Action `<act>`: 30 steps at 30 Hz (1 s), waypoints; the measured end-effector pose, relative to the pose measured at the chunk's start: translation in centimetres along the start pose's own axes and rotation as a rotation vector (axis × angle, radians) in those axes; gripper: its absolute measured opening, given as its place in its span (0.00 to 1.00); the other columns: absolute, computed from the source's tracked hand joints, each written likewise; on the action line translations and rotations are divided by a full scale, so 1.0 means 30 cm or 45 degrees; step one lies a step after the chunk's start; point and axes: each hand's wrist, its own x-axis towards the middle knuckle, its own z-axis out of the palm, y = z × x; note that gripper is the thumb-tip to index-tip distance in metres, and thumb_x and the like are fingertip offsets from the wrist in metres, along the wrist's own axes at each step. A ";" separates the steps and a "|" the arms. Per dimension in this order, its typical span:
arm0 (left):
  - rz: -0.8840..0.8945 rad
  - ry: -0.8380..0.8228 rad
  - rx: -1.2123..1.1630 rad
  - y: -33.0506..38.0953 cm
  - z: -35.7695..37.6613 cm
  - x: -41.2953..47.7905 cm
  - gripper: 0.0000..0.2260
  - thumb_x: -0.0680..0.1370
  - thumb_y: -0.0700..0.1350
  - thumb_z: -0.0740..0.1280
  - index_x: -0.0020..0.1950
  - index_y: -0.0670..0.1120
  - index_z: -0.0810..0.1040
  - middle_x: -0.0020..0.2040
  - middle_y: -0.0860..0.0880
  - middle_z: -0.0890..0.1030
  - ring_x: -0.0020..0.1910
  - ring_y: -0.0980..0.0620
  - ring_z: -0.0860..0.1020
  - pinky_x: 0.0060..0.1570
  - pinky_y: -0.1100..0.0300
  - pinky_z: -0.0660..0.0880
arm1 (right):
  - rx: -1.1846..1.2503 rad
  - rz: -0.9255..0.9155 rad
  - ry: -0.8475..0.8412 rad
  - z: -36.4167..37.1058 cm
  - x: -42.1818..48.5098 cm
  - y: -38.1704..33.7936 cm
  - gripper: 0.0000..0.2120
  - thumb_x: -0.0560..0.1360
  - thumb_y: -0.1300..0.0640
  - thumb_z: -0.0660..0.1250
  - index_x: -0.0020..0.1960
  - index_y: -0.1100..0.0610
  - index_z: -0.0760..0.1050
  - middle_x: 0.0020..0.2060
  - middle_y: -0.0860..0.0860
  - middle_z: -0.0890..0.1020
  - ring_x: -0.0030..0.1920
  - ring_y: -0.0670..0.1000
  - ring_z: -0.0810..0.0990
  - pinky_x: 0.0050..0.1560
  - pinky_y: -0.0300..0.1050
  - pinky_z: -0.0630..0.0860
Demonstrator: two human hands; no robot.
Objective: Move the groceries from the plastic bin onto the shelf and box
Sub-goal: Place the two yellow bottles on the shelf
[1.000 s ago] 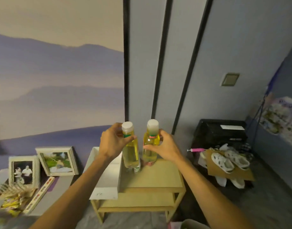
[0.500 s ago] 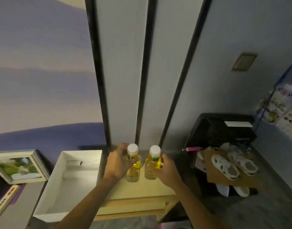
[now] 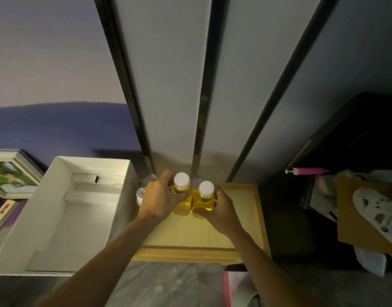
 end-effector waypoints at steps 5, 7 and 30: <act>0.019 0.018 0.072 -0.034 0.030 -0.013 0.28 0.68 0.53 0.83 0.64 0.53 0.76 0.56 0.52 0.84 0.54 0.49 0.83 0.51 0.48 0.84 | -0.026 -0.004 -0.001 0.018 0.016 -0.009 0.38 0.66 0.42 0.86 0.70 0.46 0.73 0.62 0.40 0.83 0.61 0.42 0.82 0.58 0.45 0.83; 0.013 0.030 0.083 -0.039 0.038 -0.024 0.29 0.68 0.53 0.83 0.64 0.52 0.76 0.57 0.50 0.84 0.54 0.48 0.83 0.50 0.48 0.84 | -0.035 -0.001 -0.022 0.020 0.006 -0.011 0.40 0.66 0.42 0.86 0.72 0.44 0.71 0.63 0.40 0.82 0.63 0.43 0.82 0.60 0.48 0.83; 0.380 0.258 0.666 0.714 -1.122 -0.158 0.51 0.71 0.83 0.47 0.85 0.51 0.53 0.85 0.47 0.55 0.84 0.45 0.53 0.81 0.40 0.54 | -0.891 -0.358 0.144 -0.821 -0.325 -1.318 0.58 0.73 0.19 0.61 0.88 0.55 0.47 0.87 0.53 0.50 0.86 0.54 0.51 0.83 0.56 0.57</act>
